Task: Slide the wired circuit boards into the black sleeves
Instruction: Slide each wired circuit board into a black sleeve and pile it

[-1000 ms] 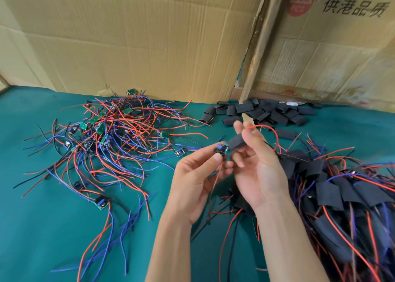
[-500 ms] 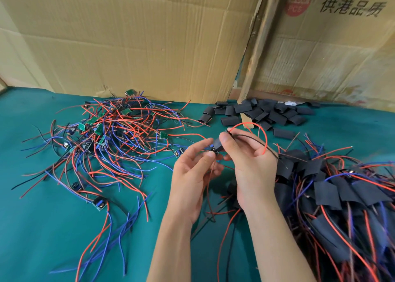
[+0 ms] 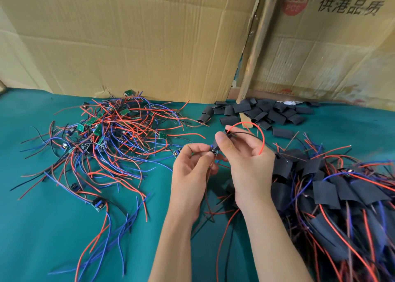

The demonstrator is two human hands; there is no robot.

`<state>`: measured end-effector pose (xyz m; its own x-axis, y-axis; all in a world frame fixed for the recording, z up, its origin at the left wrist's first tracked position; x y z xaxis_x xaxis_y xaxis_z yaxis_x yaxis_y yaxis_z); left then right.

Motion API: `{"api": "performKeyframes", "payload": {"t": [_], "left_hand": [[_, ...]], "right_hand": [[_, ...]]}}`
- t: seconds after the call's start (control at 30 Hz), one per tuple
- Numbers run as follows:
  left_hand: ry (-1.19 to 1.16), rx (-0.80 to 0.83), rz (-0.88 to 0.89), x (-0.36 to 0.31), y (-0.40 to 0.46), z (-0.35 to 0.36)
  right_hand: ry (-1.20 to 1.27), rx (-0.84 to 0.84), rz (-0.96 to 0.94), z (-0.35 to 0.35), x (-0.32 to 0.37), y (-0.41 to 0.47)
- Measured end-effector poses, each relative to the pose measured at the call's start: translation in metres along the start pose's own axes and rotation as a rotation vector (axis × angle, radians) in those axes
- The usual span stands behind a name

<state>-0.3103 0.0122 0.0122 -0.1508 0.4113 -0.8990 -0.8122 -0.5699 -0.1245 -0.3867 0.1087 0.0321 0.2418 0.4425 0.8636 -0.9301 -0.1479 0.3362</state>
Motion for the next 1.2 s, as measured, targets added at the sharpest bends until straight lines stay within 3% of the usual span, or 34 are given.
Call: {"api": "performKeyframes", "payload": {"t": [0.13,0.33,0.43,0.63,0.8,1.2], "left_hand": [[-0.051,0.001,-0.007,0.001,0.001,0.0],[-0.209,0.019,-0.075,0.003,0.002,0.002],[-0.232,0.019,-0.08,0.003,0.001,0.003],[-0.067,0.002,0.009,0.003,0.001,0.002],[0.059,-0.001,0.016,0.005,0.002,0.0],[0.061,0.018,0.093,-0.002,-0.001,-0.001]], "right_hand": [[0.019,0.095,0.045,0.006,-0.002,-0.002],[0.161,0.074,0.153,0.018,-0.004,-0.011],[0.102,0.049,0.133,0.021,-0.004,-0.013],[0.05,0.0,0.075,0.013,-0.001,-0.009],[-0.173,0.068,-0.063,0.005,0.005,-0.002],[-0.213,0.198,0.015,0.005,0.007,0.0]]}}
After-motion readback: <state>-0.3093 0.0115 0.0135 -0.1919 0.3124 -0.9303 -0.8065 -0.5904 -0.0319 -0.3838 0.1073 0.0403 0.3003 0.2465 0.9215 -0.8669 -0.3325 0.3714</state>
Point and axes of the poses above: each hand's wrist, its own y-axis towards the middle knuckle, its own z-axis out of the palm, x = y × z, the point moved 5 cm from there along y, towards the middle knuckle, and after that the axes turned 12 degrees about -z, right-handed, at the moved point
